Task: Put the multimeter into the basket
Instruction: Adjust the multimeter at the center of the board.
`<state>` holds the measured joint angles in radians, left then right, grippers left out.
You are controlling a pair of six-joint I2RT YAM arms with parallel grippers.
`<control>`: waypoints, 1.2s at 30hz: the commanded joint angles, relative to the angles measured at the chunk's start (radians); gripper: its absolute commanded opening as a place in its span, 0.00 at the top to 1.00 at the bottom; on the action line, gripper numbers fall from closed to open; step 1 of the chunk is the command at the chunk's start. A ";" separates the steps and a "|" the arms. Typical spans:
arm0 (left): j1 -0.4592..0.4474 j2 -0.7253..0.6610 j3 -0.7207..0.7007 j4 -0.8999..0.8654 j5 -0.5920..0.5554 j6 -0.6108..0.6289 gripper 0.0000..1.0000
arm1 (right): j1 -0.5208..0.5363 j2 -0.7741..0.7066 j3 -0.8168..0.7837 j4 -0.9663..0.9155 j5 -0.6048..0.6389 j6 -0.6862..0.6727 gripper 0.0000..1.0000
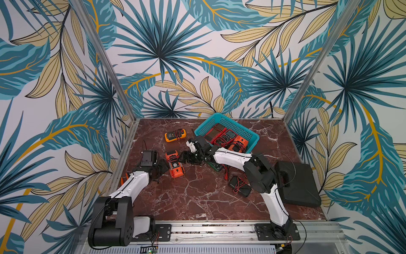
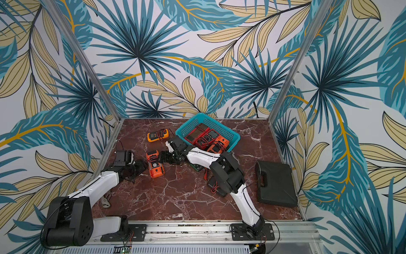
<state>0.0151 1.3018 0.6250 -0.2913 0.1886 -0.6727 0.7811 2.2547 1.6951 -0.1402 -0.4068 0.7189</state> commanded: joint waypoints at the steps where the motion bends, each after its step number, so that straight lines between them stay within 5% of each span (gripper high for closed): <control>1: 0.010 0.018 -0.008 0.047 0.045 0.015 0.45 | 0.012 0.036 0.029 0.033 -0.015 0.030 0.17; 13: 0.010 0.095 -0.029 0.079 0.053 0.006 0.73 | 0.016 0.115 0.029 0.144 -0.078 0.118 0.19; 25: 0.009 0.128 -0.050 0.147 0.129 0.005 0.75 | 0.050 0.114 -0.020 0.443 -0.237 0.239 0.28; 36: 0.008 0.162 -0.019 0.153 0.138 0.017 0.74 | 0.058 0.089 -0.062 0.253 -0.220 0.115 0.36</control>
<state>0.0326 1.4242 0.5896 -0.2123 0.2775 -0.6685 0.7807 2.3566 1.6764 0.1993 -0.5232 0.8719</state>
